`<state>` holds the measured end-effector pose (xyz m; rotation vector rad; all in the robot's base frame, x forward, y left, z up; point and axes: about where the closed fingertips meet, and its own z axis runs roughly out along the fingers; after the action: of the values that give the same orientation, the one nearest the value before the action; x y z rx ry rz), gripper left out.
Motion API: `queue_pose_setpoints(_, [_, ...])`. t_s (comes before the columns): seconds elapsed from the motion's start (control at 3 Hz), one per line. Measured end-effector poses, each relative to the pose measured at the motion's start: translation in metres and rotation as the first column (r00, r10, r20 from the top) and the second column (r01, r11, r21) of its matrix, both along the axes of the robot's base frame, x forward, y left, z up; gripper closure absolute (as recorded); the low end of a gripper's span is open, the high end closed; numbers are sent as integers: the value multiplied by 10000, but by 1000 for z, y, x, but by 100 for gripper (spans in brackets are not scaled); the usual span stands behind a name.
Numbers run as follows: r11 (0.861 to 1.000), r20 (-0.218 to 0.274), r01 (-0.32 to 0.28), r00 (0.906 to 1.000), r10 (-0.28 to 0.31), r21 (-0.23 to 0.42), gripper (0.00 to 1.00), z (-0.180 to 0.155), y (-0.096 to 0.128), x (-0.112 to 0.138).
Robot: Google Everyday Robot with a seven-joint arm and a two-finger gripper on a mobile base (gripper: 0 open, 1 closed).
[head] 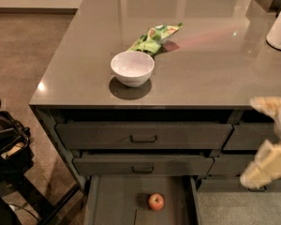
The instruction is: Pick apple from bottom drawer and place on counter
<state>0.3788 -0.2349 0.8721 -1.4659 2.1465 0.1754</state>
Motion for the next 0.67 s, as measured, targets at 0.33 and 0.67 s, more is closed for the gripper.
queue_pose_setpoints(0.33, [9936, 87, 897, 9959, -905, 693, 0, -23, -15, -18])
queue_pose_setpoints(0.67, [9932, -70, 896, 9960, -893, 737, 0, -32, -13, -16])
